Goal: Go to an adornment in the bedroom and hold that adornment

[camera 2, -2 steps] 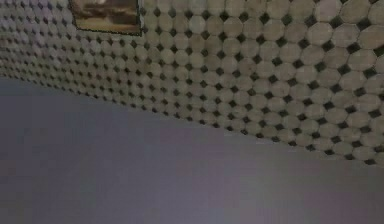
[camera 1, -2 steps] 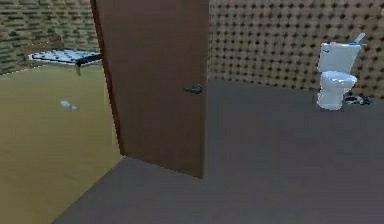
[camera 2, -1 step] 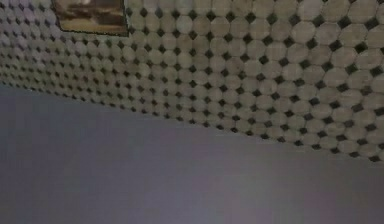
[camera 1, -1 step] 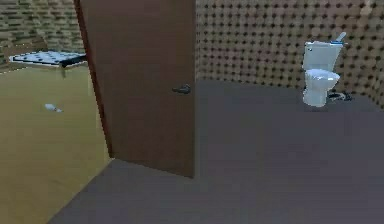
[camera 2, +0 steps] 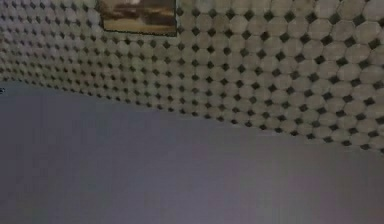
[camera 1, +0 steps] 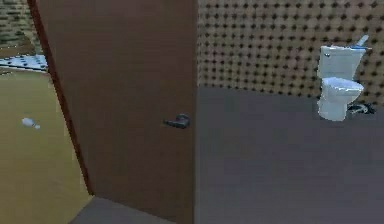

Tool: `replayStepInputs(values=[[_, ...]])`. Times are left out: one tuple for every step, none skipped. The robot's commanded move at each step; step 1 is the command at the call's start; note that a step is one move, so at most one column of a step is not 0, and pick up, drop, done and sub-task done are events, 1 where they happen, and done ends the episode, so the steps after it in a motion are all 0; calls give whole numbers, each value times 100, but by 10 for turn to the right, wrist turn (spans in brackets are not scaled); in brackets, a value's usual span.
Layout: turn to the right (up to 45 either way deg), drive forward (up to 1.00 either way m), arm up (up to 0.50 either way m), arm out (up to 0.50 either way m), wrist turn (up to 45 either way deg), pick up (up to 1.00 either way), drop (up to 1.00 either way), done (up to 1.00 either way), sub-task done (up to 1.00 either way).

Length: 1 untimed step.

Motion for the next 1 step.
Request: replayStepInputs(values=[[-450, 0, 0, 0, 0, 0, 0, 0, 0]])
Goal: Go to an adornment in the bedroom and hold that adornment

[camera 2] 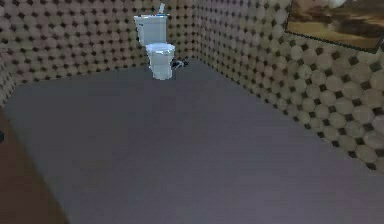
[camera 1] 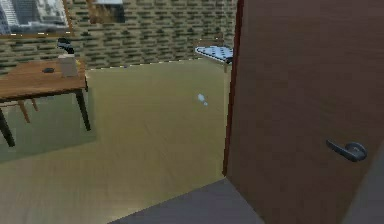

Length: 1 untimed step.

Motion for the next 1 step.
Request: replayStepInputs(values=[[-120, 0, 0, 0, 0, 0, 0, 0, 0]])
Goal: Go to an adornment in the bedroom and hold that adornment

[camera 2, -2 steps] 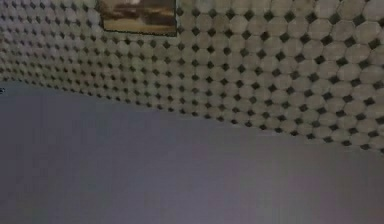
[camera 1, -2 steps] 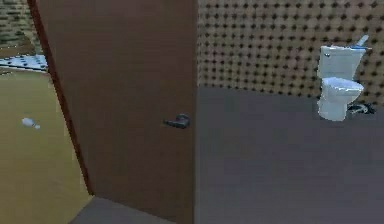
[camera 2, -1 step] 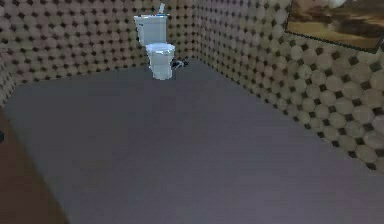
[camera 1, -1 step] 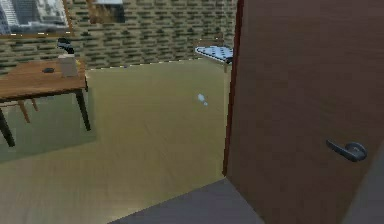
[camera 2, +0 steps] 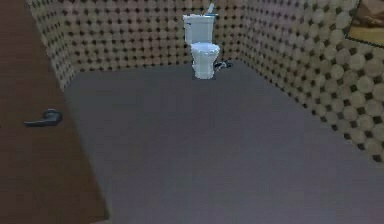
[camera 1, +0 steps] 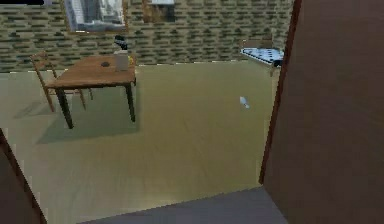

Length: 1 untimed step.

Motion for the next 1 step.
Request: replayStepInputs(values=[[0, 100, 0, 0, 0, 0, 0, 0, 0]])
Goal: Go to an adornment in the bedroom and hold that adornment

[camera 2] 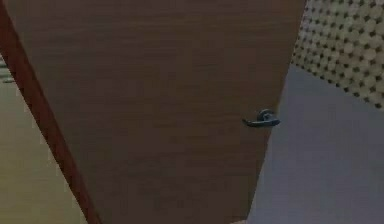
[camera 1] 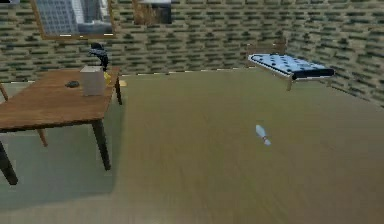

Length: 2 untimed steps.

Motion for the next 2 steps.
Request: replayStepInputs(values=[[-30, 0, 0, 0, 0, 0, 0, 0, 0], [0, 100, 0, 0, 0, 0, 0, 0, 0]])
